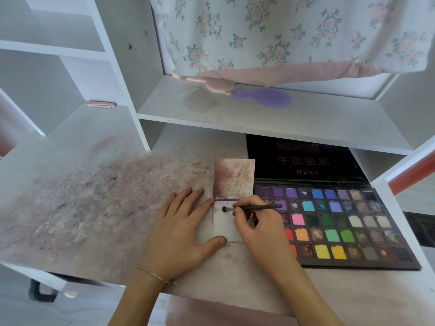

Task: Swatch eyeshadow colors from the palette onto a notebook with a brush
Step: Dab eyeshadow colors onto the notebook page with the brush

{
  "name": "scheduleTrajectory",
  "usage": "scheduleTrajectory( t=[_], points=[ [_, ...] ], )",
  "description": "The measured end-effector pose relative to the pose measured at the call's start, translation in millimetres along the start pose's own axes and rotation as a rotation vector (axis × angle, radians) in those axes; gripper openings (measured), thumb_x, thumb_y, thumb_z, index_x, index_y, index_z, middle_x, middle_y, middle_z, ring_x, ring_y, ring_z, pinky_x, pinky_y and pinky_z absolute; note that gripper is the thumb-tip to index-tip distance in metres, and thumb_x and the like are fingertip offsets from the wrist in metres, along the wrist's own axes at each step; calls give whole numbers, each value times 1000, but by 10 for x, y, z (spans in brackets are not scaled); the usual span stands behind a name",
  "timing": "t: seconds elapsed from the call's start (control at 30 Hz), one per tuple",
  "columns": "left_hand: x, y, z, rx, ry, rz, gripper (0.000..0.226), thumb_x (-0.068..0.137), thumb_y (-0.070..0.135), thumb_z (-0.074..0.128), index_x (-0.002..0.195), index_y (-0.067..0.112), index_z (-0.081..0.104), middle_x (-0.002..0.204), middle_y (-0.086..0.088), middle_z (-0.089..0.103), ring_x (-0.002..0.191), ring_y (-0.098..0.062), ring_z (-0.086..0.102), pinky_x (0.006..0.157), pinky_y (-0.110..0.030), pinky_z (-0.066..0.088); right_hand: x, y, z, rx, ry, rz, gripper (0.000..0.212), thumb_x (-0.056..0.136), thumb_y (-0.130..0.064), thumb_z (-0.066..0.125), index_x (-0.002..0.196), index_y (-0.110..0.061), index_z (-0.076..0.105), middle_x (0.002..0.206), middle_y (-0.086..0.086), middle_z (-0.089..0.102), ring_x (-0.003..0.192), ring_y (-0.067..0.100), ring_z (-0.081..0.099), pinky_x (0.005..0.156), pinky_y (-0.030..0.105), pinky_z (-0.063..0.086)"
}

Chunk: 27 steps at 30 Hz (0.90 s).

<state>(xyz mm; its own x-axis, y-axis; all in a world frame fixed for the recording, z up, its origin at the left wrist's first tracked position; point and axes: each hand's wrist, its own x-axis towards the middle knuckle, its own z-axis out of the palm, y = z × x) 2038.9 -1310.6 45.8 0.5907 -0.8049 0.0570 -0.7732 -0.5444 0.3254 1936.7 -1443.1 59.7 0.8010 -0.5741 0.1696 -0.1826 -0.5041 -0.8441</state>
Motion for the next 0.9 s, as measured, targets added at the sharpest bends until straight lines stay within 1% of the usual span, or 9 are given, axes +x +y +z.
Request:
scheduleTrajectory(
  t=[0.1,0.17,0.23,0.27,0.4,0.57,0.77,0.83,0.9],
  points=[
    [1,7,0,-25,1,-3,80,66,81,20,136,44,11,152,13,13,133,3,-10,108,-22,-16,0,-9,-4,1,-4,1,30,84,-10,57,76,-37,48,69,-16,55,74,-3,51,62,7,39],
    [2,4,1,-21,6,0,80,66,82,19,136,44,9,152,14,13,133,3,-11,108,-22,-16,7,-12,-5,3,-2,4,32,85,-10,57,75,-39,47,70,-15,55,75,-3,51,62,7,38],
    [1,-1,5,-1,10,7,79,66,82,17,135,46,5,152,14,10,132,4,-13,107,-21,-19,10,-13,-4,-2,0,2,30,85,-9,56,76,-36,48,71,-16,54,75,-3,51,63,8,39],
    [0,-1,5,2,12,8,79,66,82,17,136,45,6,152,14,11,132,3,-13,107,-21,-19,8,-15,-4,-6,-3,1,27,85,-9,57,77,-34,50,70,-16,54,74,-4,50,63,8,39],
    [-5,10,-1,-17,6,6,83,67,81,21,140,40,18,152,11,16,134,0,-8,109,-24,-14,15,-13,-4,-9,-7,0,19,84,-9,57,79,-27,54,70,-17,52,73,-4,49,62,8,39],
    [4,4,-1,4,2,1,81,66,82,16,137,44,7,152,13,10,133,2,-13,107,-21,-19,27,-12,-3,-11,-8,-4,17,84,-9,57,80,-25,55,70,-17,52,74,-5,49,62,8,39],
    [3,1,-2,-2,1,0,82,65,81,17,138,44,10,152,15,9,132,3,-14,108,-22,-19,25,-9,-3,-4,-11,-8,26,84,-8,57,77,-32,50,71,-16,53,73,-5,50,62,8,39],
    [1,0,0,-13,1,0,79,66,81,18,135,46,6,152,15,10,133,3,-13,107,-21,-19,26,-11,-2,-1,-18,-5,24,84,-8,57,77,-30,51,69,-16,53,70,-6,50,61,8,39],
    [0,0,4,-25,4,0,79,66,81,19,136,45,9,151,14,12,133,3,-12,108,-22,-17,24,-10,-2,2,-18,-4,25,84,-7,57,76,-31,51,68,-17,52,70,-6,50,61,8,39]
  ],
)
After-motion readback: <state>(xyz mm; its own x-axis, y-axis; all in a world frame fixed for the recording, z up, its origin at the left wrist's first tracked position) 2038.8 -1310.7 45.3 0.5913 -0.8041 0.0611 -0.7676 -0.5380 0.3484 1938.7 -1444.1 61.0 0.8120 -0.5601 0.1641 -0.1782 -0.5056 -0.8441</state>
